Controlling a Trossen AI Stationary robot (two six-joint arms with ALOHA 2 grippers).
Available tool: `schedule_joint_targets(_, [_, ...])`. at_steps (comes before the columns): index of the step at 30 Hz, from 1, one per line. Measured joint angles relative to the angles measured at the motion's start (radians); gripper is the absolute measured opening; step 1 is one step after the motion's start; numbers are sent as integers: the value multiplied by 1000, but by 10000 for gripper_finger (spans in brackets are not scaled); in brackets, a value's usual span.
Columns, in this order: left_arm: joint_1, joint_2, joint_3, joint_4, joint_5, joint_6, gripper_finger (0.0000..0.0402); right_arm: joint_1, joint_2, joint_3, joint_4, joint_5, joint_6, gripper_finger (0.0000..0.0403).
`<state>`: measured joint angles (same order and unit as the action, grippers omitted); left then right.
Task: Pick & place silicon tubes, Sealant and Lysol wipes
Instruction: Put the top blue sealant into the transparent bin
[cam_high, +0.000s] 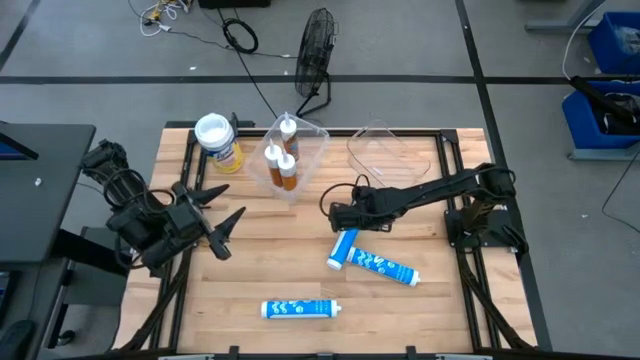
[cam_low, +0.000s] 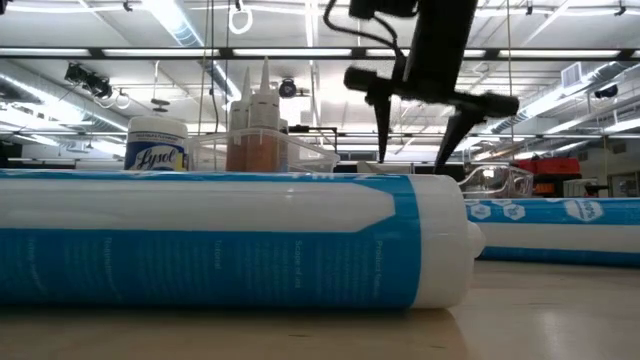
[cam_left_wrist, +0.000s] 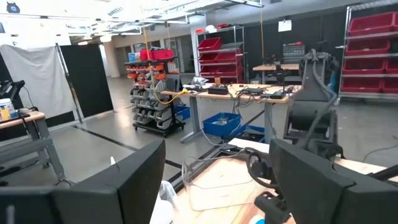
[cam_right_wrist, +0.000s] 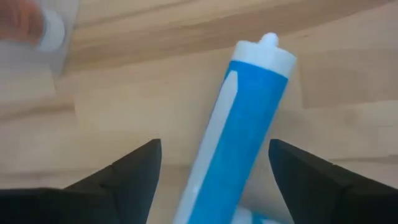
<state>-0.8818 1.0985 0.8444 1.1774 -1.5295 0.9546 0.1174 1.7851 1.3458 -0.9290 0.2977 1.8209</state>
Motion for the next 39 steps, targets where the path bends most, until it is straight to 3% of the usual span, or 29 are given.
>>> schedule_joint_targets(9, [0, 0, 0, -19, 3, 0, 291, -38, 0, -125, 85, -4, 131, 285])
schedule_joint_targets(20, [9, 0, 0, -55, 7, 2, 291, -73, 0, -252, 267, -27, 151, 284])
schedule_joint_targets(34, [15, 0, 0, -57, 7, 1, 291, -101, 0, -289, 294, -28, 138, 281])
schedule_joint_targets(39, [15, 0, 0, -56, 7, 0, 291, -108, 12, -288, 302, -26, 109, 248])
